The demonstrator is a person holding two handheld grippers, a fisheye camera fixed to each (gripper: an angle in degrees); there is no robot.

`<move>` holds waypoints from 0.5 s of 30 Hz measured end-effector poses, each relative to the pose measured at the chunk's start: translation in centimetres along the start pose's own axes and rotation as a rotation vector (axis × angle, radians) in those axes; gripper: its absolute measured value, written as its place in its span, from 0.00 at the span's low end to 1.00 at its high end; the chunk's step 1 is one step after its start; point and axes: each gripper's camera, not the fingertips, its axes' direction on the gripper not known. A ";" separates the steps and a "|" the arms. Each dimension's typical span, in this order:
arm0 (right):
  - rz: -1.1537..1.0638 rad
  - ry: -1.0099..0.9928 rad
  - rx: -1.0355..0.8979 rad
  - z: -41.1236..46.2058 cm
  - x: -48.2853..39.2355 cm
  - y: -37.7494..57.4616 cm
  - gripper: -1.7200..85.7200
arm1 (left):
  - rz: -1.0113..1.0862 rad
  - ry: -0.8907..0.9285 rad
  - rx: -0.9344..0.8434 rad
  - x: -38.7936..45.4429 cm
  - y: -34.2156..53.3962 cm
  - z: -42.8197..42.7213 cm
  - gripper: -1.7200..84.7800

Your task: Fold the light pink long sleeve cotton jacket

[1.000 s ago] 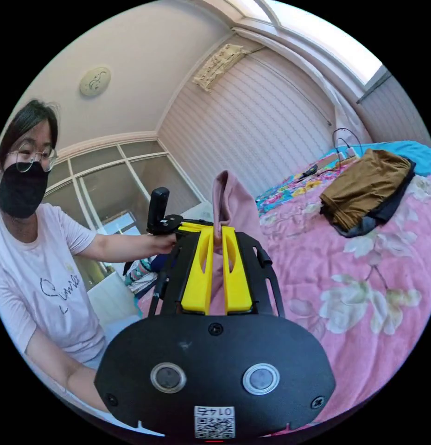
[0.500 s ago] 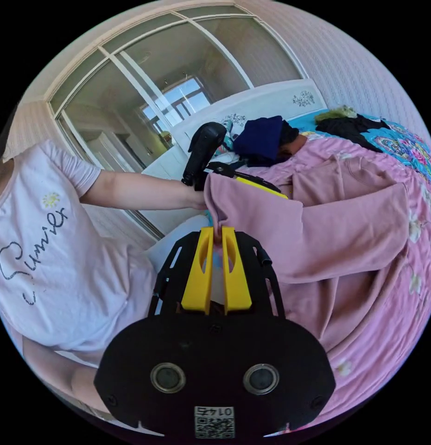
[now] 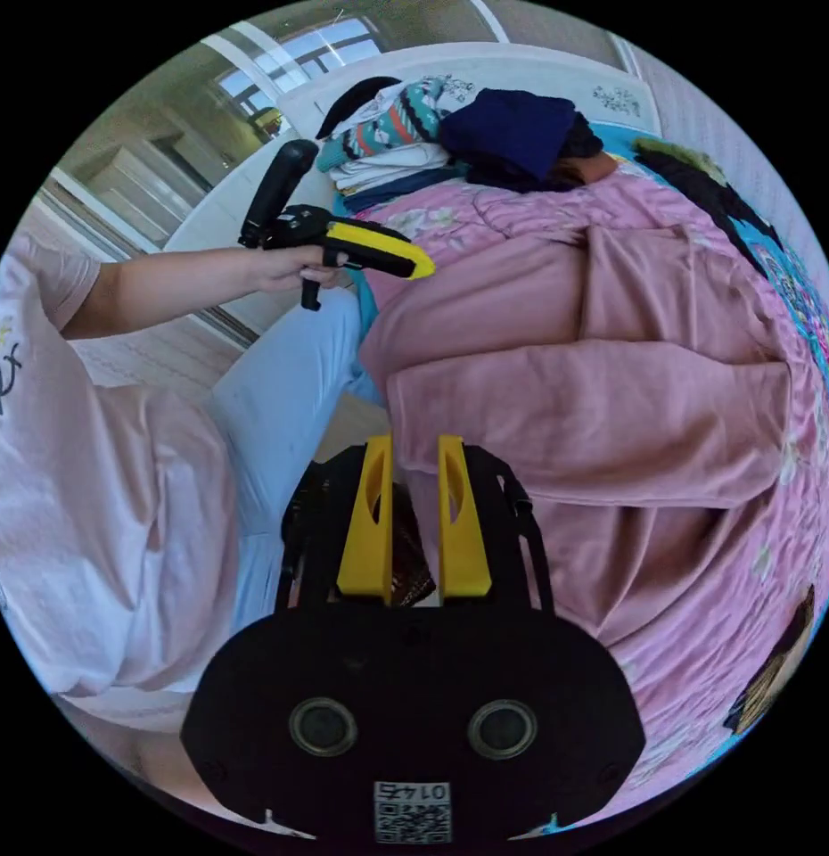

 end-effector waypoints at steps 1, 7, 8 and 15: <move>0.053 0.088 0.029 -0.6 3.3 -0.2 0.13 | -0.008 -0.037 0.003 -1.3 -0.6 0.0 0.01; 0.320 0.414 0.012 -2.1 22.3 -5.1 0.21 | -0.090 0.051 0.140 -8.3 -7.8 1.1 0.05; 0.365 0.426 0.018 -2.0 26.1 -6.3 0.21 | -0.108 0.068 0.156 -9.6 -9.8 1.7 0.07; 0.590 0.287 0.044 1.8 43.6 -10.7 0.23 | -0.212 0.097 0.123 -14.9 -19.6 7.3 0.17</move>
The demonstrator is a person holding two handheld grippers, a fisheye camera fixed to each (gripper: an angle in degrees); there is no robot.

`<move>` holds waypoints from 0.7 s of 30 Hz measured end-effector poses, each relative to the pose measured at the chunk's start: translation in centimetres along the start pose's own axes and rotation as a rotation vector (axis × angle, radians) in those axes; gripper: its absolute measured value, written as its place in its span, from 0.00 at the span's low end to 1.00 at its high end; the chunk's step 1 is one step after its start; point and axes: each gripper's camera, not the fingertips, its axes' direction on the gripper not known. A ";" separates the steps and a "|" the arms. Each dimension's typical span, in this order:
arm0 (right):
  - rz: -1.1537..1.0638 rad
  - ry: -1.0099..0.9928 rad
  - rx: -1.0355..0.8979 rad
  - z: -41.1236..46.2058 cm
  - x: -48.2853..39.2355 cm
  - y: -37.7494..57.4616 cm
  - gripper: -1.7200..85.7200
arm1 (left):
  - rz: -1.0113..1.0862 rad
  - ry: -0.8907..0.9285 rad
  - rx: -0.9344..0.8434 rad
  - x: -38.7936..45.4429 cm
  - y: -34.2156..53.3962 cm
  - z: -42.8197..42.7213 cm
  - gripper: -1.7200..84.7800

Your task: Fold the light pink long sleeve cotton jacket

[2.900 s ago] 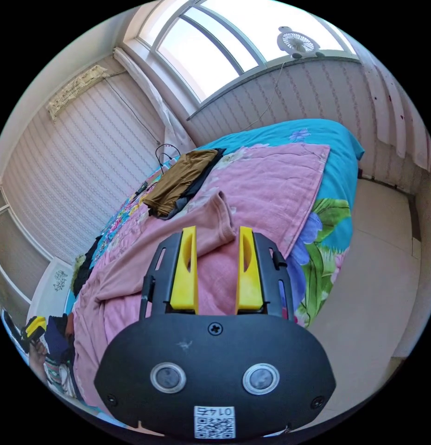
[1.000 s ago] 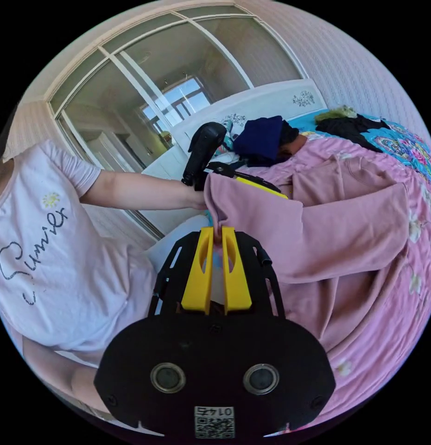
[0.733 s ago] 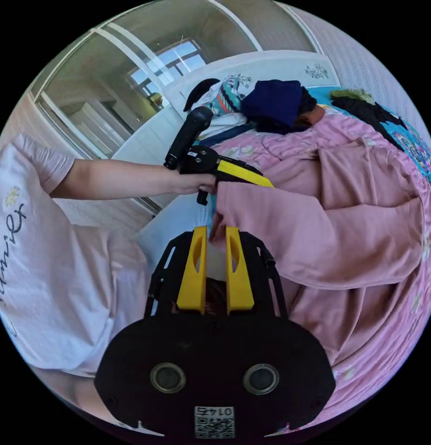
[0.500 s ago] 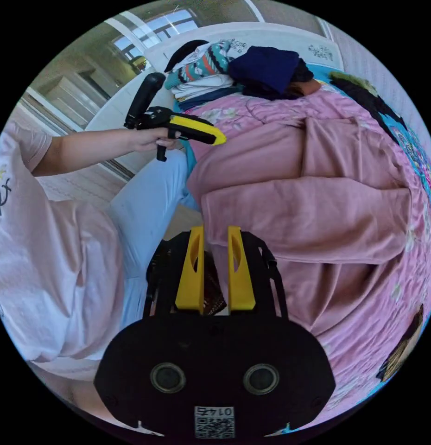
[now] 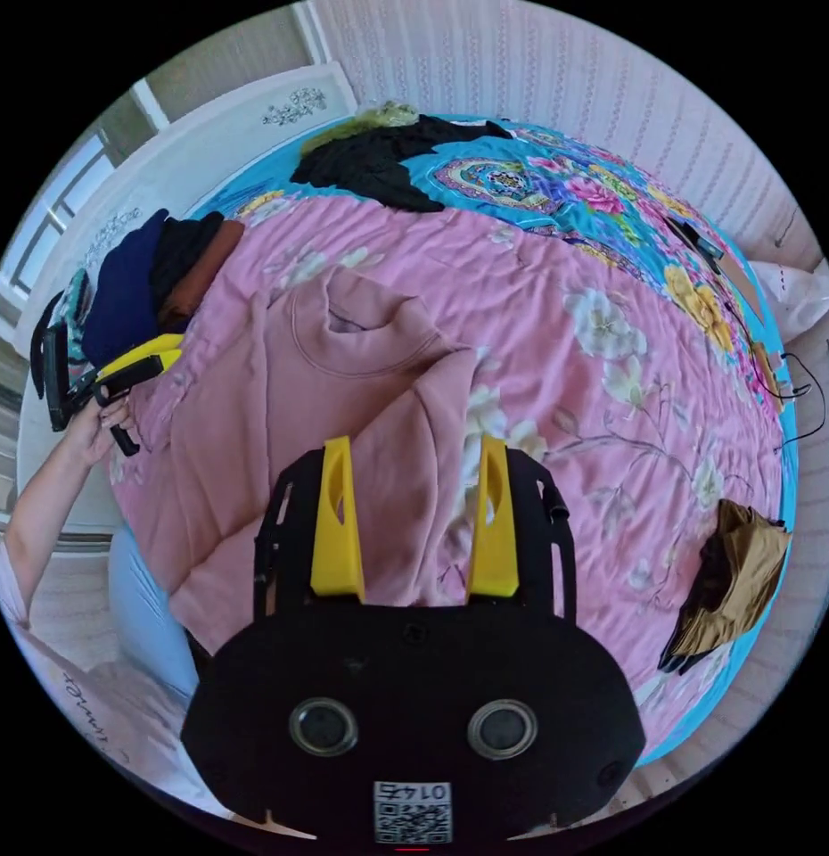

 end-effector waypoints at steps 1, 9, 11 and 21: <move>0.036 -0.066 0.003 1.5 1.6 -1.2 0.24 | 0.001 -0.021 0.008 -0.2 -1.1 1.2 0.19; 0.076 -0.207 0.003 6.0 9.8 -1.2 0.07 | -0.069 0.008 -0.204 -3.5 -4.0 7.2 0.11; 0.043 -0.279 0.065 3.4 11.7 0.2 0.06 | -0.032 0.025 -0.152 -3.6 -3.6 5.2 0.08; -0.146 -0.440 0.311 -15.8 13.2 3.1 0.05 | 0.188 0.228 0.191 -0.6 -6.7 -13.7 0.07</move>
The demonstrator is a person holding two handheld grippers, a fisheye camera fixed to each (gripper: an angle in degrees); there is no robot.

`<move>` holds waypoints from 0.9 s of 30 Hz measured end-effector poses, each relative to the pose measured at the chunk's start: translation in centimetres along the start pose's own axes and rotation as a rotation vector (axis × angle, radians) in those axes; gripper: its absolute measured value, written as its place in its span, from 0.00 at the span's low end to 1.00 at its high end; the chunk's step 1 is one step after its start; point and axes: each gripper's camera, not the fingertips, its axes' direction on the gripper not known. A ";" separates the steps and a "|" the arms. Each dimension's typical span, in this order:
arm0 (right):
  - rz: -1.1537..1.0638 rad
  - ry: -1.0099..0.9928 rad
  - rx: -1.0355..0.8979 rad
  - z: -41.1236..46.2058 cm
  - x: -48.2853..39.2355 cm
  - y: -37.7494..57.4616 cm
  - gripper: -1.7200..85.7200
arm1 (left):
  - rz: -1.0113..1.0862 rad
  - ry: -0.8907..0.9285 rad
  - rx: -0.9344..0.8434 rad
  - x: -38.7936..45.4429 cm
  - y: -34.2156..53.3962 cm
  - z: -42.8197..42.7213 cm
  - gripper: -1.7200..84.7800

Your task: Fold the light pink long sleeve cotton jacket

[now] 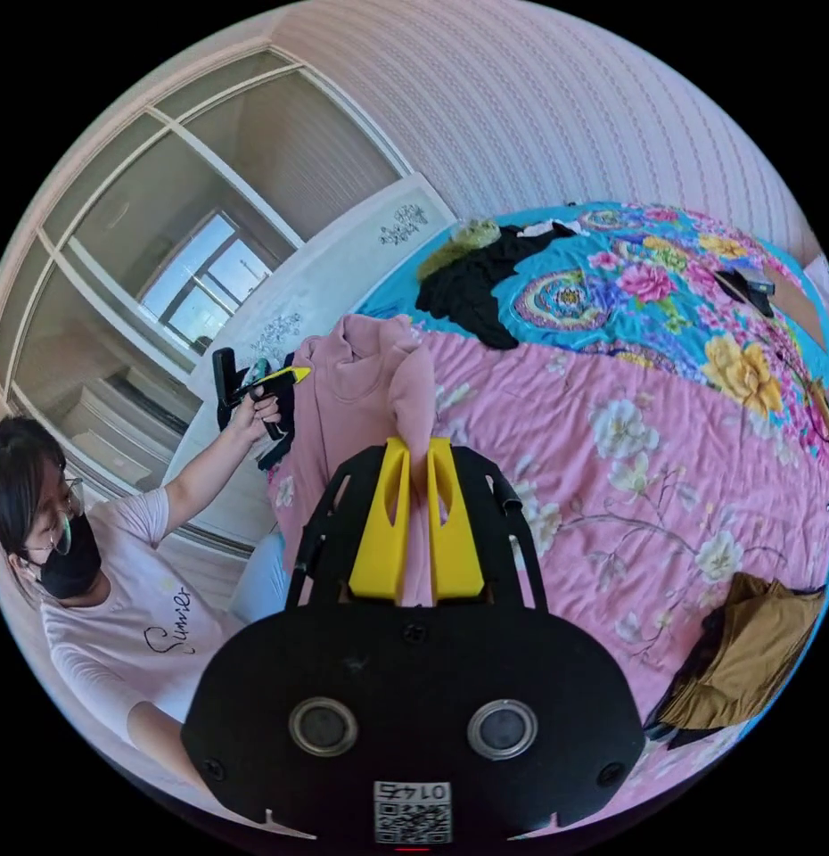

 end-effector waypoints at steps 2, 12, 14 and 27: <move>-0.035 0.016 0.028 -1.5 -2.1 0.9 0.05 | 0.027 0.001 0.042 1.7 0.0 -2.4 0.08; -0.049 0.140 -0.449 13.2 -9.1 32.6 0.06 | 0.092 -0.041 -0.378 8.1 23.5 -4.5 0.08; 0.104 0.249 -0.627 17.1 -9.0 41.8 0.04 | 0.034 -0.197 -0.459 9.5 30.0 -5.4 0.07; -0.035 0.226 -0.337 21.5 -19.9 38.2 0.02 | 0.161 -0.101 -0.466 22.8 33.2 -2.4 0.01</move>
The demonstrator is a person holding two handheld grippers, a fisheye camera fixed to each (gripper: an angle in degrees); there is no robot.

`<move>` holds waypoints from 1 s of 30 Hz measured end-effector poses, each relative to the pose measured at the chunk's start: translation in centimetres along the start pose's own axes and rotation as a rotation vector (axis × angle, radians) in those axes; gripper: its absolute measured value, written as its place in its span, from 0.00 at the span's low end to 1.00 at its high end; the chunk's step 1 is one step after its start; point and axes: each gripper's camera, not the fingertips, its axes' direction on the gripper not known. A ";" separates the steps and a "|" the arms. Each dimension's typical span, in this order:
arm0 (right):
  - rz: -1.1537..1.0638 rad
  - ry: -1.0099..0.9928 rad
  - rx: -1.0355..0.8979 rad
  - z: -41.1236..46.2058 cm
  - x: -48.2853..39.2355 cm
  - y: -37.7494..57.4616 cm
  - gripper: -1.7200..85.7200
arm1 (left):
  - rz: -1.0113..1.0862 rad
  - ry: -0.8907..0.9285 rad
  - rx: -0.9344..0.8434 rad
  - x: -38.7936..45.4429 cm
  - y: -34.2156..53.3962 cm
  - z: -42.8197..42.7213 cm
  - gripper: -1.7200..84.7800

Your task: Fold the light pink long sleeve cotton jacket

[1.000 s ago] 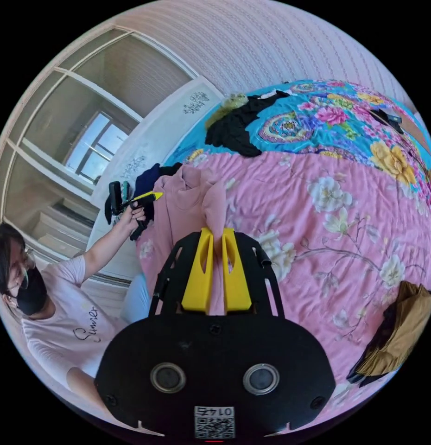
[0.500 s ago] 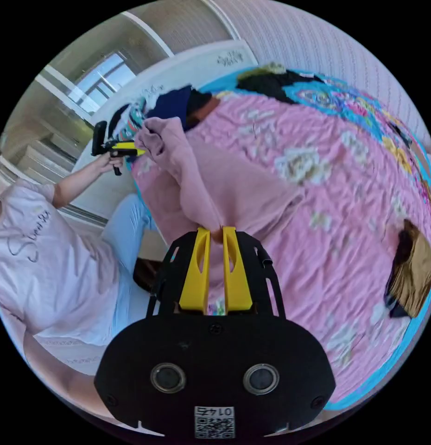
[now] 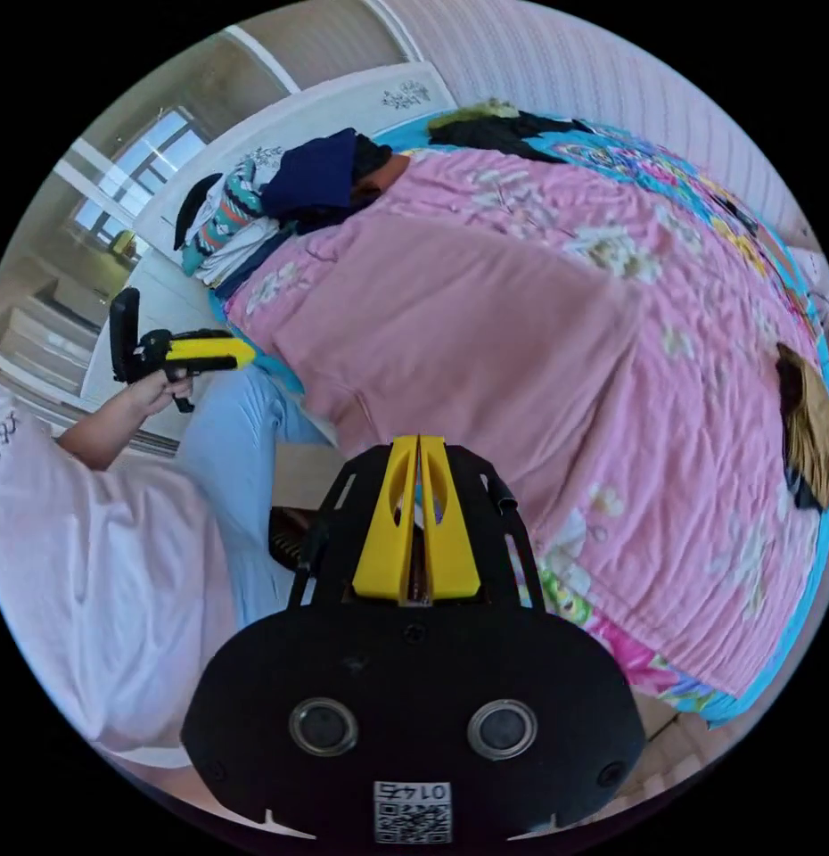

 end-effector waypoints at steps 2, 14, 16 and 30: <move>-0.100 0.061 0.020 0.6 -2.4 -6.5 0.02 | 0.106 -0.038 -0.057 3.7 -3.4 2.4 0.01; -0.029 0.278 -0.334 16.7 -1.2 -17.1 0.01 | 0.291 -0.209 -0.137 11.9 -6.1 11.8 0.01; -0.050 0.259 -0.384 16.4 -1.1 -17.6 0.01 | 0.281 -0.197 -0.131 12.4 -6.1 12.0 0.01; 0.006 0.230 -0.391 10.2 5.3 -24.2 0.01 | 0.382 -0.087 -0.155 15.9 -5.4 13.2 0.01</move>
